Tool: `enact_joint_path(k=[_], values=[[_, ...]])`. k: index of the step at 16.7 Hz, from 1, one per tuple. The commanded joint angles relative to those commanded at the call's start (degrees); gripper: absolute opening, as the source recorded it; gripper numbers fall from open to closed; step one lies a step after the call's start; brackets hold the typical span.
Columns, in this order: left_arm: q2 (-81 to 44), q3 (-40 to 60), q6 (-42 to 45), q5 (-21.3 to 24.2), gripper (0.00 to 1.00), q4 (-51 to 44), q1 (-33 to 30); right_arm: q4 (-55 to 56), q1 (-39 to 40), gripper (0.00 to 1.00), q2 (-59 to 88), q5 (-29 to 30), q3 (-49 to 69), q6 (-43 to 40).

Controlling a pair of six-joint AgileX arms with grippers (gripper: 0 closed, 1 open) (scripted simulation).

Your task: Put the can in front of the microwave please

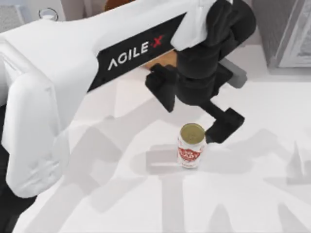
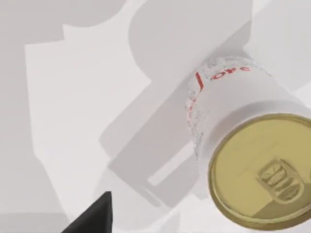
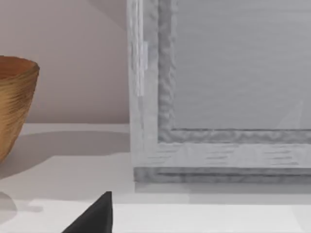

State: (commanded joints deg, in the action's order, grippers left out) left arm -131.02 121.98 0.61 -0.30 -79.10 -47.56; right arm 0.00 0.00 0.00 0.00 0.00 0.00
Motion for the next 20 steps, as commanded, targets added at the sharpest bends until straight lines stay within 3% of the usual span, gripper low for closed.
enact_joint_path(k=[12, 20], values=[[-2.86, 3.94, -1.75, 0.5, 1.0, -2.81, -0.19, 0.0, 0.0, 1.0, 0.0, 0.0, 0.0, 0.0], [-3.2, -7.91, -1.76, 0.52, 1.0, 9.29, -0.33, 0.0, 0.0, 1.0, 0.0, 0.0, 0.0, 0.0]])
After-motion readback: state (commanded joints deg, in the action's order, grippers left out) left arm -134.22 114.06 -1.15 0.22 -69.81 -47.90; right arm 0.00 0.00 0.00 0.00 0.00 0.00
